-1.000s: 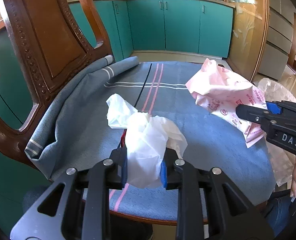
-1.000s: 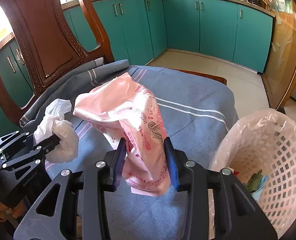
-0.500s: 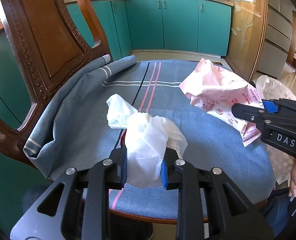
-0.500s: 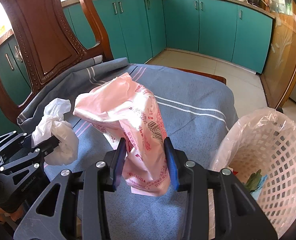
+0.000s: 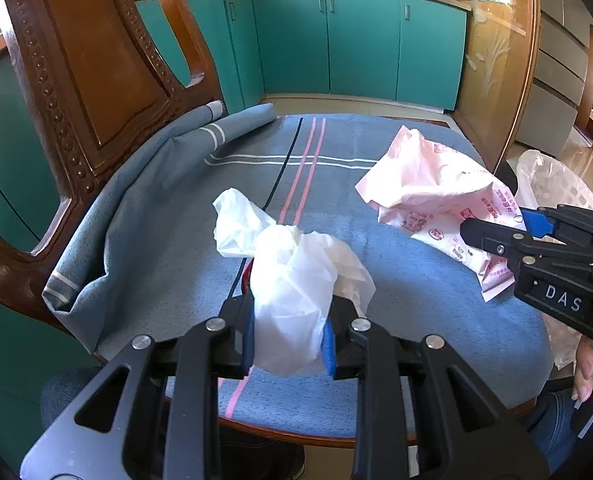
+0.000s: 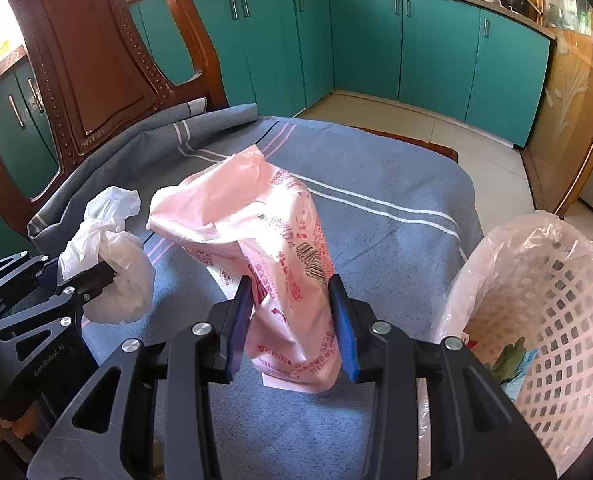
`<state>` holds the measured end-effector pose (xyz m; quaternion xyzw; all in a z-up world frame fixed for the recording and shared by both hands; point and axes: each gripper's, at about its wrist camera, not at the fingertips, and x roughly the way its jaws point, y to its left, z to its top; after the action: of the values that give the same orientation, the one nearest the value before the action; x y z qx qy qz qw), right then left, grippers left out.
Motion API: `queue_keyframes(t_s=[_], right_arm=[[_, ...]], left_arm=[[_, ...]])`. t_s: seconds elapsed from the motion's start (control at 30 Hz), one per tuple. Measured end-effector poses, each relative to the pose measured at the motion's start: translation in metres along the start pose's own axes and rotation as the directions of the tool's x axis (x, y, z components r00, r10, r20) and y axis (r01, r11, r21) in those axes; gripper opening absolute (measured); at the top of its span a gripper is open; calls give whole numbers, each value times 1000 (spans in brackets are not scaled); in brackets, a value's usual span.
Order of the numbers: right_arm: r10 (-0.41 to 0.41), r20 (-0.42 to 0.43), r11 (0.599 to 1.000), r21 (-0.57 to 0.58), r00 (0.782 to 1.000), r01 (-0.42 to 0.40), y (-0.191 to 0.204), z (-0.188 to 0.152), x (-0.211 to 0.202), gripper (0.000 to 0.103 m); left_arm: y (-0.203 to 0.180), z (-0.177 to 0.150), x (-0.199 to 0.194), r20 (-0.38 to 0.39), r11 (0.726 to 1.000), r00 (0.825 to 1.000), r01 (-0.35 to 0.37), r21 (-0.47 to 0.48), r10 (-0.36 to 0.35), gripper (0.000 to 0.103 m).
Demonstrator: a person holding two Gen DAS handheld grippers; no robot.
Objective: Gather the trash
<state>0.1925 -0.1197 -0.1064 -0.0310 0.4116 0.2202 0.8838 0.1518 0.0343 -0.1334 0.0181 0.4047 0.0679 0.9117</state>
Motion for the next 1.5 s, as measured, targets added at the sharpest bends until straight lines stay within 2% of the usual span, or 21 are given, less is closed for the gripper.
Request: queue_keyframes(t_s=[0.5, 1.23, 1.33, 1.5], right_arm=[[-8, 1, 1000, 2, 1000, 8, 1, -1, 2, 39], [31, 117, 994, 100, 993, -43, -27, 6, -43, 39], [12, 159, 991, 127, 987, -32, -39, 6, -60, 39], [-100, 225, 973, 224, 969, 49, -80, -1, -89, 39]], left_arm=[[1, 0, -1, 7, 1000, 1000, -3, -8, 3, 27], [-2, 0, 3, 2, 1000, 1000, 1, 4, -1, 27], [-3, 1, 2, 5, 1000, 1000, 0, 5, 0, 27], [-6, 2, -3, 14, 1000, 1000, 6, 9, -6, 27]])
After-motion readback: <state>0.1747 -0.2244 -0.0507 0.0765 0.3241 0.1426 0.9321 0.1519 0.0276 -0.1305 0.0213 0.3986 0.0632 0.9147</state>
